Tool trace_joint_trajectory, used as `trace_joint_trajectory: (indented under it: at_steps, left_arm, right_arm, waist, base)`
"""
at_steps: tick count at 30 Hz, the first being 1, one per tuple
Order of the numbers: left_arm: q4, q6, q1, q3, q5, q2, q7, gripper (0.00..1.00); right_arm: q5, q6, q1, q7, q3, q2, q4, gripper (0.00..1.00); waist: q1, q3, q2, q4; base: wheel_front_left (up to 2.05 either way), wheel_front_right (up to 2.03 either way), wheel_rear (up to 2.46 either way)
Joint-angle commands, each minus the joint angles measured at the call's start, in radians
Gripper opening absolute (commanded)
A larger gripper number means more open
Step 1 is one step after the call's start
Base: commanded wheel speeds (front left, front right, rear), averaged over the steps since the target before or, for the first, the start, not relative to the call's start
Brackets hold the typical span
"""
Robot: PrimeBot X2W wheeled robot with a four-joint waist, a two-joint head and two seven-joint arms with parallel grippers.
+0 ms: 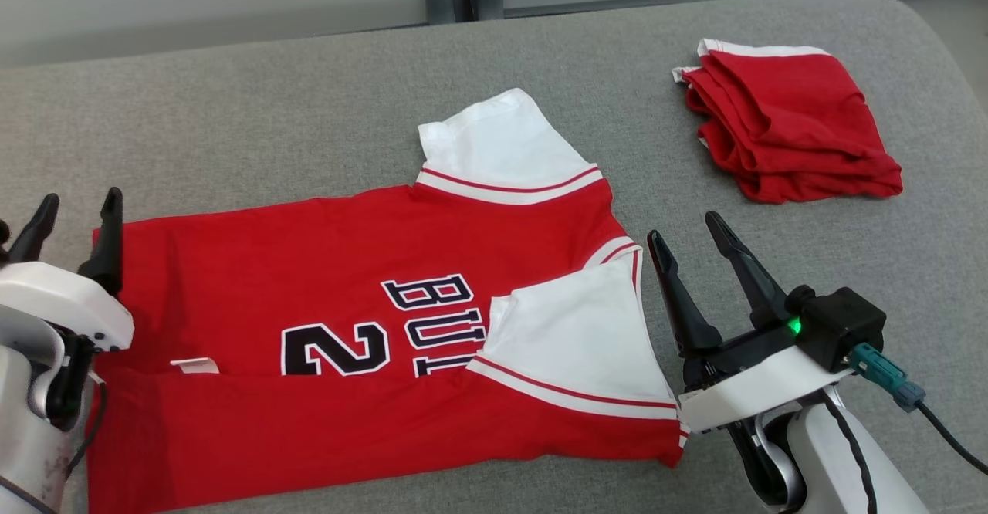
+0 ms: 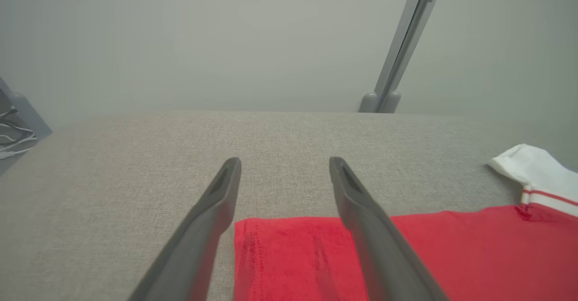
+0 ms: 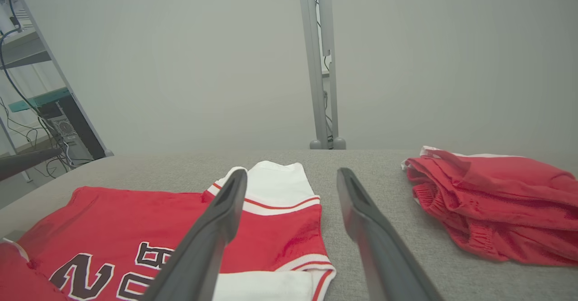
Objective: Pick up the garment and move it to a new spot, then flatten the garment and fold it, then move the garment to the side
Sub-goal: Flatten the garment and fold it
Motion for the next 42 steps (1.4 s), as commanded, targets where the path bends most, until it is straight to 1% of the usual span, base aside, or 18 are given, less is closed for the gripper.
trace_joint_trajectory:
  at_steps: [1,5,8,10,15,23,27,31,36,37,38,39,41,42]
  left_arm:
    - [0.011,0.0,-0.02,-0.007,-0.024,0.009,0.007,1.0]
    - [0.069,0.0,-0.063,-0.062,-0.085,0.056,0.039,1.0]
    - [0.107,0.0,-0.078,-0.096,-0.136,0.064,0.064,1.0]
    - [0.118,0.0,-0.089,-0.115,-0.158,0.076,0.062,1.0]
    - [0.168,-0.001,-0.093,-0.156,-0.213,0.079,0.086,1.0]
    - [0.237,-0.001,-0.134,-0.183,-0.31,0.087,0.103,1.0]
    - [0.265,-0.001,-0.15,-0.202,-0.334,0.101,0.11,1.0]
    - [0.268,-0.001,-0.163,-0.215,-0.361,0.098,0.112,1.0]
    - [0.286,-0.001,-0.172,-0.234,-0.406,0.086,0.142,1.0]
    - [0.284,-0.001,-0.175,-0.241,-0.41,0.086,0.142,0.97]
    - [0.281,-0.001,-0.177,-0.24,-0.429,0.078,0.141,0.84]
    - [0.28,-0.001,-0.178,-0.24,-0.444,0.071,0.15,0.46]
    - [0.28,-0.001,-0.183,-0.258,-0.442,0.072,0.15,0.23]
    - [0.281,-0.001,-0.186,-0.263,-0.449,0.071,0.147,0.0]
  right_arm:
    - [-0.005,0.0,-0.014,-0.001,-0.003,0.0,-0.007,1.0]
    - [-0.012,0.0,-0.025,-0.001,-0.003,0.005,-0.007,1.0]
    - [-0.014,0.0,-0.029,-0.001,-0.005,0.008,-0.005,1.0]
    - [-0.014,0.0,-0.031,-0.001,-0.006,0.01,-0.003,1.0]
    - [-0.016,0.0,-0.036,-0.001,-0.001,0.012,-0.001,1.0]
    - [-0.023,0.0,-0.053,-0.001,0.009,0.013,0.003,1.0]
    - [-0.023,0.0,-0.057,-0.001,0.011,0.014,0.005,1.0]
    - [-0.026,0.0,-0.063,-0.001,0.014,0.013,0.008,1.0]
    - [-0.032,0.0,-0.075,-0.001,0.023,0.014,0.015,1.0]
    - [-0.032,0.0,-0.079,-0.001,0.024,0.014,0.016,1.0]
    - [-0.033,0.0,-0.084,-0.001,0.024,0.014,0.017,1.0]
    - [-0.035,0.0,-0.089,-0.001,0.026,0.012,0.018,1.0]
    - [-0.039,0.0,-0.099,-0.001,0.027,0.008,0.023,1.0]
    - [-0.04,0.0,-0.105,-0.001,0.032,0.007,0.026,1.0]
  waist:
    - [0.0,0.032,0.0,-0.022]
    - [0.0,0.051,0.0,-0.03]
    - [0.0,0.054,0.0,-0.031]
    - [0.0,0.054,0.0,-0.031]
    - [0.0,0.058,0.0,-0.032]
    - [0.0,0.086,0.0,-0.042]
    - [0.0,0.099,0.0,-0.045]
    - [0.0,0.107,0.0,-0.046]
    - [0.0,0.123,0.0,-0.047]
    - [0.0,0.127,0.0,-0.046]
    - [0.0,0.131,0.0,-0.045]
    - [0.0,0.134,0.0,-0.044]
    - [0.0,0.138,0.0,-0.039]
    - [0.0,0.139,0.0,-0.036]
  base:
    - [0.0,0.0,0.0]
    - [0.0,0.0,0.0]
    - [0.0,0.0,0.0]
    - [0.0,0.0,0.0]
    - [0.0,0.0,0.0]
    - [0.0,0.0,0.0]
    - [0.0,0.0,0.0]
    - [0.0,0.0,0.0]
    - [0.0,0.0,0.0]
    - [0.0,0.0,0.0]
    - [0.0,0.0,0.0]
    - [0.0,0.0,0.0]
    - [0.0,0.0,0.0]
    - [0.0,0.0,0.0]
